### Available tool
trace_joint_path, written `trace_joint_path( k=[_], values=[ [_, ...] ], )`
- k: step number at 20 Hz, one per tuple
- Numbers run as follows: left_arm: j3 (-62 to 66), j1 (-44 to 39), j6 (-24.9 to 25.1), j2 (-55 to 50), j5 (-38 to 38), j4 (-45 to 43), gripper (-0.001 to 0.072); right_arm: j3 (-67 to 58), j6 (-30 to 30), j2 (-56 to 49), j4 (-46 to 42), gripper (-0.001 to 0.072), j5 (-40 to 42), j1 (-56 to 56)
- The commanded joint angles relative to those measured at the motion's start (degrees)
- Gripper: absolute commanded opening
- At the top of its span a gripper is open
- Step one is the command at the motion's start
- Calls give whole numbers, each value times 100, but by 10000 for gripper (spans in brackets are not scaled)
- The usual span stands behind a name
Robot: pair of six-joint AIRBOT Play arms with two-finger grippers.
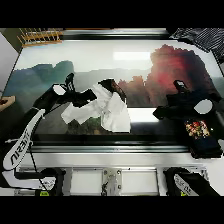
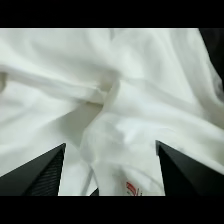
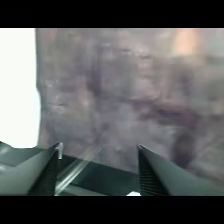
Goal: Fold the clothes and pants, and hang the long-sleeved shirts on hangers.
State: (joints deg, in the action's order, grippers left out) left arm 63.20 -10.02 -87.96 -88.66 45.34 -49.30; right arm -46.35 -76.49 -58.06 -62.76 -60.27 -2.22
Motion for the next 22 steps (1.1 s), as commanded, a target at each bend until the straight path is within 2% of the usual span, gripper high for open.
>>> trace_joint_path(
  k=[1, 5, 6, 7, 11, 15, 16, 17, 18, 20, 22],
  values=[
    [592, -11, 509, -691, 280, 555, 609, 85, 24, -654, 540, 482, -4, 94],
    [1377, -199, 501, -1252, 752, 570, 605, 188, 24, -1410, 693, 488, 289, 809],
    [1493, -214, 503, -1322, 863, 551, 334, 190, 24, -1606, 837, 488, 468, 1058],
    [1578, -212, 511, -1368, 964, 529, 0, 190, 24, -1788, 1012, 489, 684, 1287],
    [1716, -42, 505, -1366, 1213, 533, 8, 190, 33, -2435, 1770, 490, 1467, 2111],
    [1928, 109, 507, -1364, 1668, 533, 8, 181, 719, -2662, 2682, 488, 1606, 2511],
    [1987, 109, 505, -1327, 1768, 529, 8, 179, 785, -2667, 2769, 408, 1655, 2583],
    [1998, 138, 505, -1228, 1766, 531, 8, 160, 831, -2664, 2767, 165, 1652, 2605],
    [2000, 168, 501, -1073, 1731, 529, 7, 122, 914, -2643, 2741, 9, 1650, 2603],
    [2000, 273, 487, -568, 1703, 535, 7, -127, 922, -2424, 2293, 7, 1532, 2437],
    [2002, 516, 487, 199, 1735, 562, 7, -739, 662, -1971, 1290, 6, 1021, 2020]
  ],
)
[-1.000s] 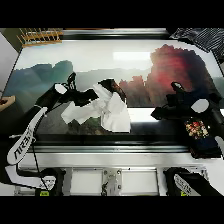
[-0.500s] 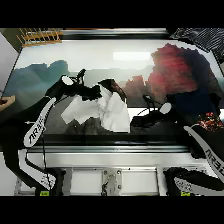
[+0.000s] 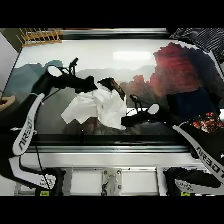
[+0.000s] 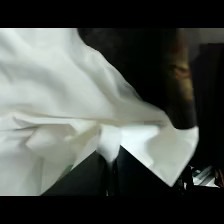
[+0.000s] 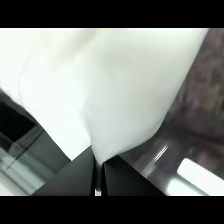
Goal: Fold the clothes and pants, and hang the long-sleeved shirts on hangers.
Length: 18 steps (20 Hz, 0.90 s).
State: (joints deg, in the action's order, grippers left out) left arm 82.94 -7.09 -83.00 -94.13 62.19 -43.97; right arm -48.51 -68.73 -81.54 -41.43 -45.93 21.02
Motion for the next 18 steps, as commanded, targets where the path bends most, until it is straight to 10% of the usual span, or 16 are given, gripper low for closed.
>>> trace_joint_path(
  k=[1, 10, 18],
  values=[
    [28, 343, -9, 1147, 72, 50, 7, -955, -278, 643, -1333, 6, -728, -553],
    [2079, -142, -140, 3799, -262, 11, 7, -5239, -420, 2776, -1860, 6, -1163, -1486],
    [3460, -1578, -140, 4286, -1043, -605, 7, -5591, -417, 3893, -1486, 6, 280, -1486]
  ],
)
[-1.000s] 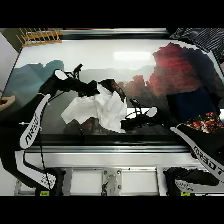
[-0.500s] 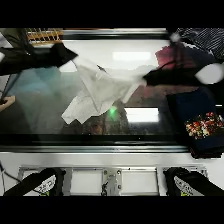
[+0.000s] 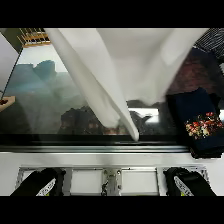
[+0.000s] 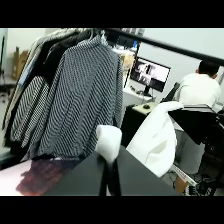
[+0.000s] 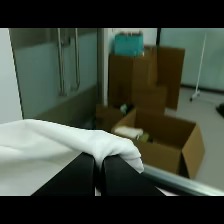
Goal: Fold the clothes and pants, and hang the long-sleeved shirts on hangers.
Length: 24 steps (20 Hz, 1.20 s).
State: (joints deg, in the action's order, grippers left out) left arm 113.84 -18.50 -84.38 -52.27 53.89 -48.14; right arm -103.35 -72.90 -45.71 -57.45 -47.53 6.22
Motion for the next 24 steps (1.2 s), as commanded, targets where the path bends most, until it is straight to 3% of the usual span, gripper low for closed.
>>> trace_joint_path(
  k=[1, 6, 9, 11, 16, 17, 19, 24],
  values=[
    [326, -538, -2, 103, -240, -188, 8, -107, 0, 361, 116, 6, 474, -7],
    [-269, -586, -22, 101, -516, -284, 7, -107, -227, 297, 111, 6, 455, -7],
    [-970, -184, -850, 98, -518, -1268, 7, -105, -492, -179, 111, 6, 42, -7],
    [-1591, 339, -1327, -13, -431, -1681, 8, -105, -540, -772, 114, 6, -341, -4],
    [-2699, 1154, -1338, -1270, -496, -1635, 8, -107, -490, -3088, 109, 8, -400, 42],
    [-2774, 1233, -1331, -1659, -590, -1637, 11, -109, -492, -3593, 109, 81, -262, 37],
    [-2673, 1504, -1390, -2455, -730, -1613, 653, -109, -492, -4297, 131, 613, -42, -35],
    [-1982, 2216, -1379, -3613, 411, -1663, 680, -107, -496, -4345, 87, 621, -612, -708]
  ],
)
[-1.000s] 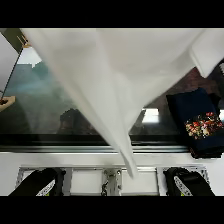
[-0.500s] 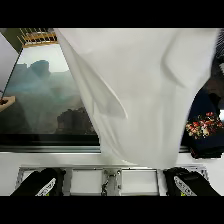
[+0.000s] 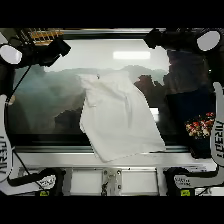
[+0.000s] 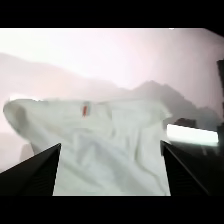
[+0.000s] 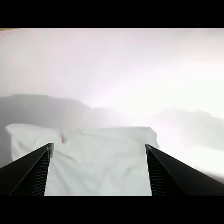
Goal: Fold the clothes and pants, and hang the long-sleeved shirts on hangers.
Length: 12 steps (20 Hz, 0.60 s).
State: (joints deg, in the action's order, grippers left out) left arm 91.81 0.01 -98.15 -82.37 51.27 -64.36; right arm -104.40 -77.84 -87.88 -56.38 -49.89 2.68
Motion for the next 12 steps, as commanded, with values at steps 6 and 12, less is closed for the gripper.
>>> trace_joint_path(
  k=[6, 12],
  values=[
    [-905, 367, 87, -1178, 962, -22, 679, 1506, -26, 931, -1119, 607, -1952, -1255],
    [-839, -184, 87, -2286, 647, 2, 679, 5357, 144, 2712, -1373, 608, -1961, -1928]
  ],
)
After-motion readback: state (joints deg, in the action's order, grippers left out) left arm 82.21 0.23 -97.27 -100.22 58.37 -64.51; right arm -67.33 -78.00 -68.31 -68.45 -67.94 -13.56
